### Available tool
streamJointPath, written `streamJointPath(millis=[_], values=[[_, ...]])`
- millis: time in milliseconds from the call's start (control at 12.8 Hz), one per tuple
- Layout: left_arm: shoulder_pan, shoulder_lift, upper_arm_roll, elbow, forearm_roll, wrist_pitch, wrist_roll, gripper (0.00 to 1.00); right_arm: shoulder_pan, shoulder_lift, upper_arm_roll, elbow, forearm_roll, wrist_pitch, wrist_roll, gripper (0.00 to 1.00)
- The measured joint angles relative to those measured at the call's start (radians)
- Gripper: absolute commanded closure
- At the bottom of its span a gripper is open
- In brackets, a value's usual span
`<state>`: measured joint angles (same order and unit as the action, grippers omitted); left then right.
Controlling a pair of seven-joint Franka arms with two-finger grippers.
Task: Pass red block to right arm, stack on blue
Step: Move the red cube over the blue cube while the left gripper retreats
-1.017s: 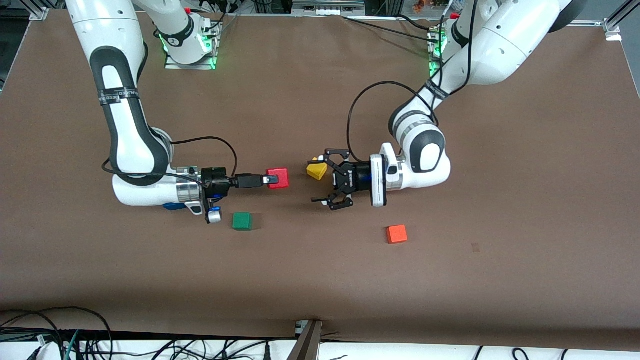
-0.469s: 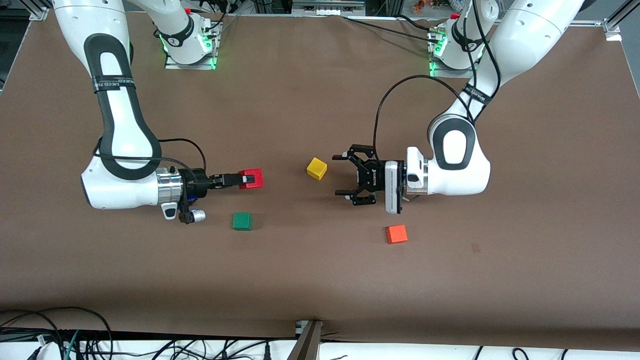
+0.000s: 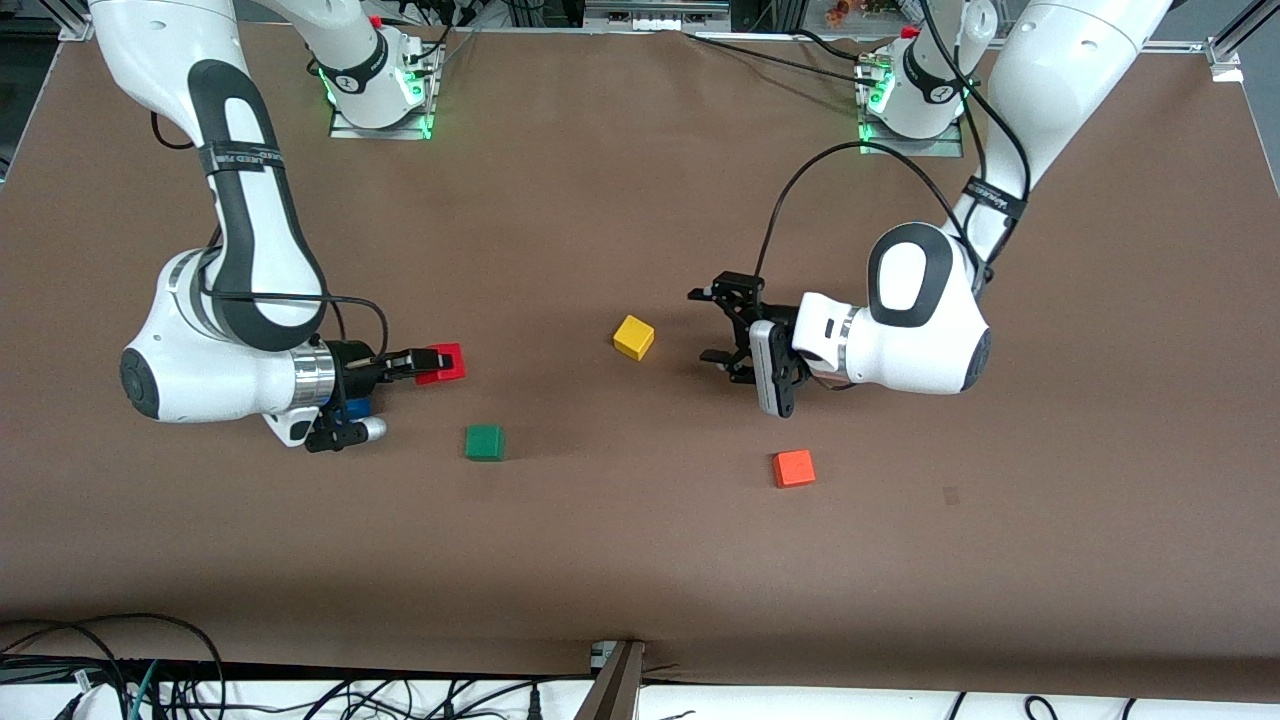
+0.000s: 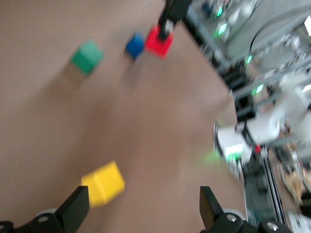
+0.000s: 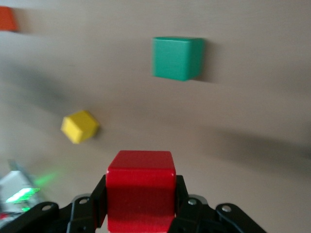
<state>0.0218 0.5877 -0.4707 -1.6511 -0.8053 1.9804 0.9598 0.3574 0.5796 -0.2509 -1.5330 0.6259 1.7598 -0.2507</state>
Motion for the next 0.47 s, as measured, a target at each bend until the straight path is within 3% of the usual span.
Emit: streamJointPath(millis=[469], values=[[0.082, -0.102, 0.012, 0.064, 0.389, -0.370, -0.455, 0.00, 0.002, 0.000, -0.011, 0.003, -0.292, 0.038, 0.005, 0.81]])
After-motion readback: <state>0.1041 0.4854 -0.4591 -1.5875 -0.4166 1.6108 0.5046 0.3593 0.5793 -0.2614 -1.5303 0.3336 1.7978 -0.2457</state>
